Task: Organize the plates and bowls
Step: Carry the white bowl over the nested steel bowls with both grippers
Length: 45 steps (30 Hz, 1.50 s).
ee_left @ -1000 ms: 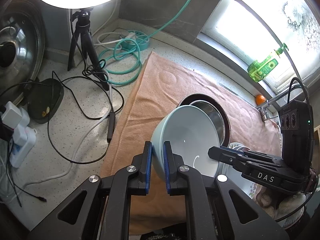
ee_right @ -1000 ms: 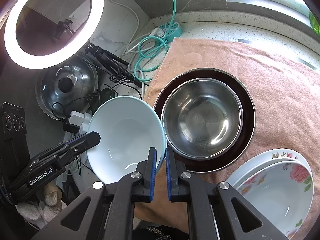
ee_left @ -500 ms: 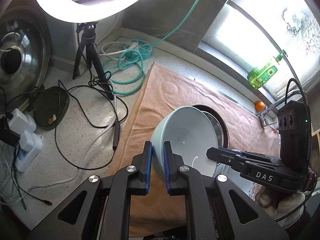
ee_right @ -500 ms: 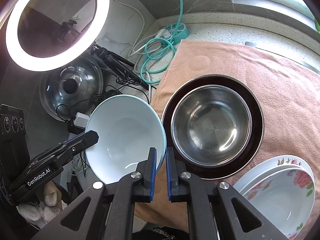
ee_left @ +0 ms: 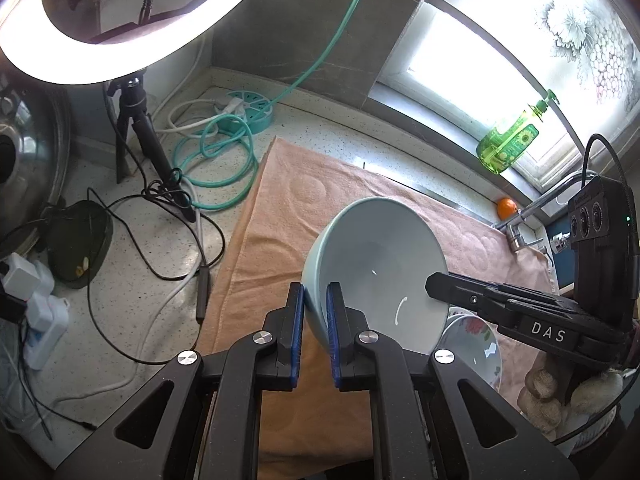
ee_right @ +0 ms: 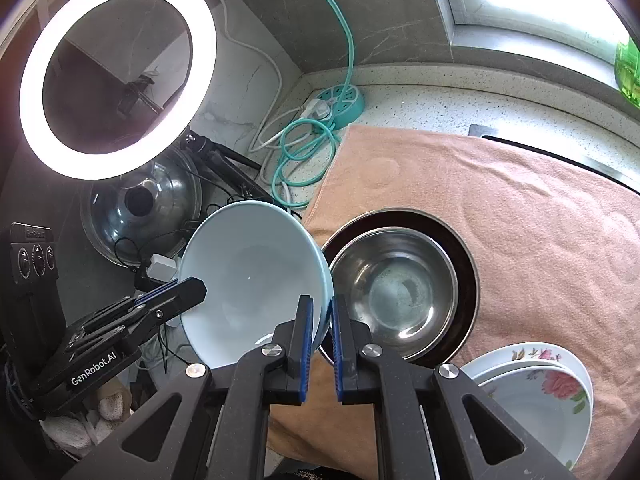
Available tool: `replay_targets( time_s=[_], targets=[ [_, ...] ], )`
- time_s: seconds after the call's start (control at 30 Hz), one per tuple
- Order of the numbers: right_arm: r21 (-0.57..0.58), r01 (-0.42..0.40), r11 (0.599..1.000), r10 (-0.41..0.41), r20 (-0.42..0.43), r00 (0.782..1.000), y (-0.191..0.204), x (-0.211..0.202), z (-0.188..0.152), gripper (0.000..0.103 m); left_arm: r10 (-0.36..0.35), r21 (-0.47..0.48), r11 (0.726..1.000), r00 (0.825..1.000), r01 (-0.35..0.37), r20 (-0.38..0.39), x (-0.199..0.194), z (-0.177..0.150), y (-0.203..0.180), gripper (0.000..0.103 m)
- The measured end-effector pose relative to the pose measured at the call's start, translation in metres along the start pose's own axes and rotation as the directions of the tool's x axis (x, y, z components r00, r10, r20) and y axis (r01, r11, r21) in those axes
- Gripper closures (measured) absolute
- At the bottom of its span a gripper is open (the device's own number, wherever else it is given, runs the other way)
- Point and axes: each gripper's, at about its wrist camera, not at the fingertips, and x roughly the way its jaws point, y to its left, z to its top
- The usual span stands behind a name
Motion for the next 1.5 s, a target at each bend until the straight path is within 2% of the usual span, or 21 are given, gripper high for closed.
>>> replay_targets(
  time_s=[0.43, 0.87, 1.5],
  targets=[
    [0.028, 0.057, 0.998, -0.057, 0.016, 0.998, -0.027, -0.005, 0.008, 0.094, -0.030, 0.011, 0.999, 0.997, 0.031, -0.071, 0.032, 0.004, -0.019, 0.094],
    [0.052, 0.107, 0.993, -0.107, -0.013, 0.994, -0.050, 0.009, 0.010, 0.094, -0.033, 0.022, 0.999, 0.990, 0.036, -0.137, 0.061, 0.004, -0.026, 0.094],
    [0.083, 0.118, 0.990, -0.113, -0.062, 0.992, -0.066, 0.030, 0.004, 0.095, -0.022, 0.026, 0.999, 0.983, 0.027, -0.180, 0.078, 0.000, -0.024, 0.094]
  ],
)
